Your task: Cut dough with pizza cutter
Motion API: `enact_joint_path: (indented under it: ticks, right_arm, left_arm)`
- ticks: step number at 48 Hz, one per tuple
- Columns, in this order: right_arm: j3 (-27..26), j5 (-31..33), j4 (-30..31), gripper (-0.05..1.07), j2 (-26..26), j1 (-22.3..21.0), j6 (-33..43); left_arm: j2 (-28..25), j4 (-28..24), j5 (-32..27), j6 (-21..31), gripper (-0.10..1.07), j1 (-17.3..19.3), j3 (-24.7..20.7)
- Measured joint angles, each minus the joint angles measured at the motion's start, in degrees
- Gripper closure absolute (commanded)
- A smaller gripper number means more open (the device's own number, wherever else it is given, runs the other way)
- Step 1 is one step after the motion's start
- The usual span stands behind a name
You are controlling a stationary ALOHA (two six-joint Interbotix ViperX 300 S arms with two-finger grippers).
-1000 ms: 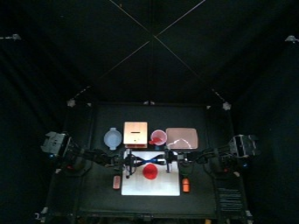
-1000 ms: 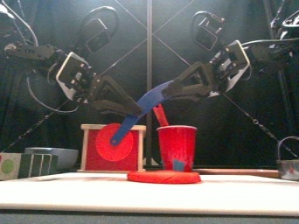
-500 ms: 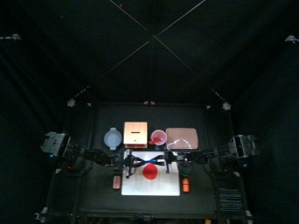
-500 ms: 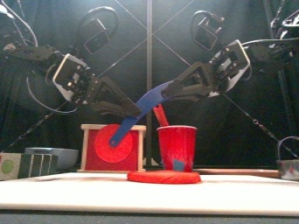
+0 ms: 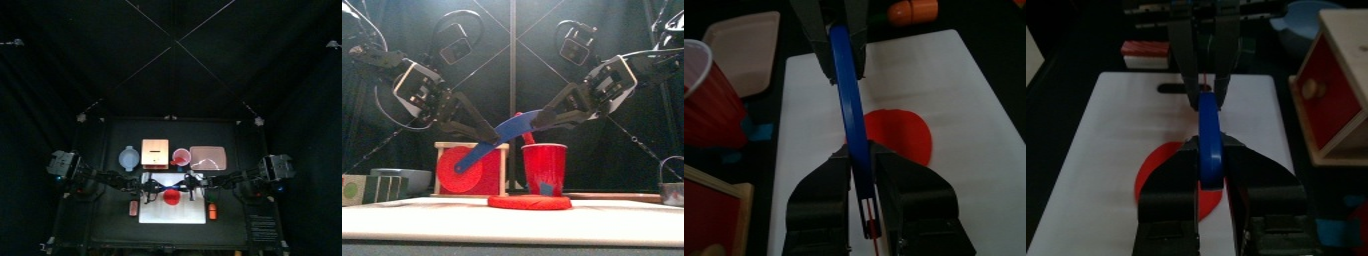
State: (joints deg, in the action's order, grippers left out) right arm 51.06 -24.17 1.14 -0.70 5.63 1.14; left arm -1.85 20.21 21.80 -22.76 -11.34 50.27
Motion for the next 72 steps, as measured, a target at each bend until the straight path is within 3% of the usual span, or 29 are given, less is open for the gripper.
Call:
enact_joint_path:
  ticks: [13, 38, 54, 72]
  right_arm:
    - [-1.4, 5.7, -2.5, 0.76, 1.2, 1.8, 0.1]
    - [-3.3, 11.5, -6.8, 0.76, 3.8, 3.6, 0.1]
    - [-3.5, 12.7, -7.2, 0.76, 4.0, 3.7, 0.0]
    - [-4.0, 13.5, -4.7, 0.76, 3.0, 3.3, 0.0]
  left_arm:
    - [-0.1, 0.8, -7.0, 0.6, 0.47, -0.8, -2.9]
    - [-0.8, 6.7, -13.7, 0.5, 0.47, -1.7, -5.9]
    - [-2.7, 4.4, -13.7, 0.3, 0.47, -1.6, -6.3]
    - [-2.6, 0.4, -13.7, 0.3, 0.47, 1.2, -6.1]
